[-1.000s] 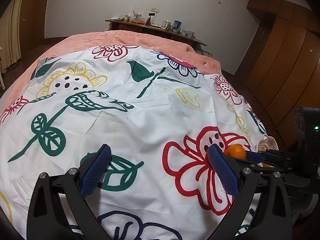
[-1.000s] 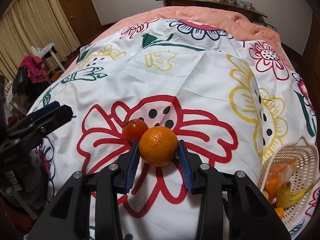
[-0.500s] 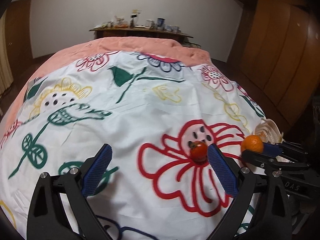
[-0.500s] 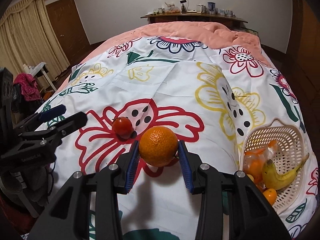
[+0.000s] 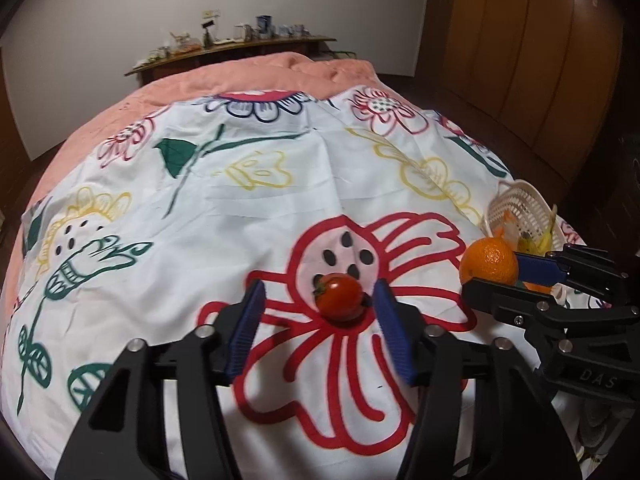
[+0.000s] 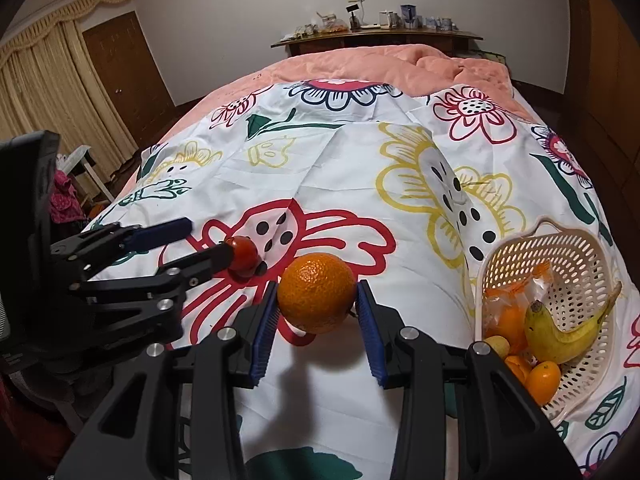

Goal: Organize fruits
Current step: 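Grasp the red tomato with the left gripper while the right holds the orange, then carry the orange into the basket and open the right gripper while the left holds the tomato, then carry the tomato into the basket and open the left gripper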

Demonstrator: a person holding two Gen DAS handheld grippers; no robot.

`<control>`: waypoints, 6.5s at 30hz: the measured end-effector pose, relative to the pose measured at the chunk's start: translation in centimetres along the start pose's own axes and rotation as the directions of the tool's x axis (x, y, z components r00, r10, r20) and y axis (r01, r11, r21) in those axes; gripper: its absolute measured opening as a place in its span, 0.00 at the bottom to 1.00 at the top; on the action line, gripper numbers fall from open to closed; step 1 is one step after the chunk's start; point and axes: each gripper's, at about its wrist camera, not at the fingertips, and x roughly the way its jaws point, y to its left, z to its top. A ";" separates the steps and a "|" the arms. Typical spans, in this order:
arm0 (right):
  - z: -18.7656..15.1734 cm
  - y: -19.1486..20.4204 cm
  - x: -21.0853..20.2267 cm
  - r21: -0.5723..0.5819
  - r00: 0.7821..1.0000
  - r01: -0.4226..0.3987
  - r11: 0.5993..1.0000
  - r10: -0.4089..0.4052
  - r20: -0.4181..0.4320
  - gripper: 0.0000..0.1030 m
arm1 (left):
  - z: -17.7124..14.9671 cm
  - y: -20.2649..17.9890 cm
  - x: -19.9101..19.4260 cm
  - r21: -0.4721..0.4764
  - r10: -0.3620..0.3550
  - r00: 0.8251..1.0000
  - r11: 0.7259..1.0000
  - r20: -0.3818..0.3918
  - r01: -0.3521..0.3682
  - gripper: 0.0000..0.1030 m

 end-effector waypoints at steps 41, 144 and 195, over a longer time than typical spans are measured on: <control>-0.4 -1.8 -1.3 0.080 0.999 -0.008 0.997 0.004 0.050 0.38 | -0.9 2.9 -1.5 -0.155 -0.038 0.998 0.987 0.049 0.045 0.29; -7.0 -22.4 -7.5 0.483 0.948 0.215 0.849 -0.300 0.104 0.42 | 7.3 -20.0 4.8 0.199 -0.240 0.970 0.949 -0.048 0.244 0.29; -7.1 -21.5 -9.0 0.474 0.943 0.222 0.852 -0.311 0.116 0.69 | 6.8 -22.3 3.5 0.293 -0.101 0.991 0.954 0.088 0.071 0.92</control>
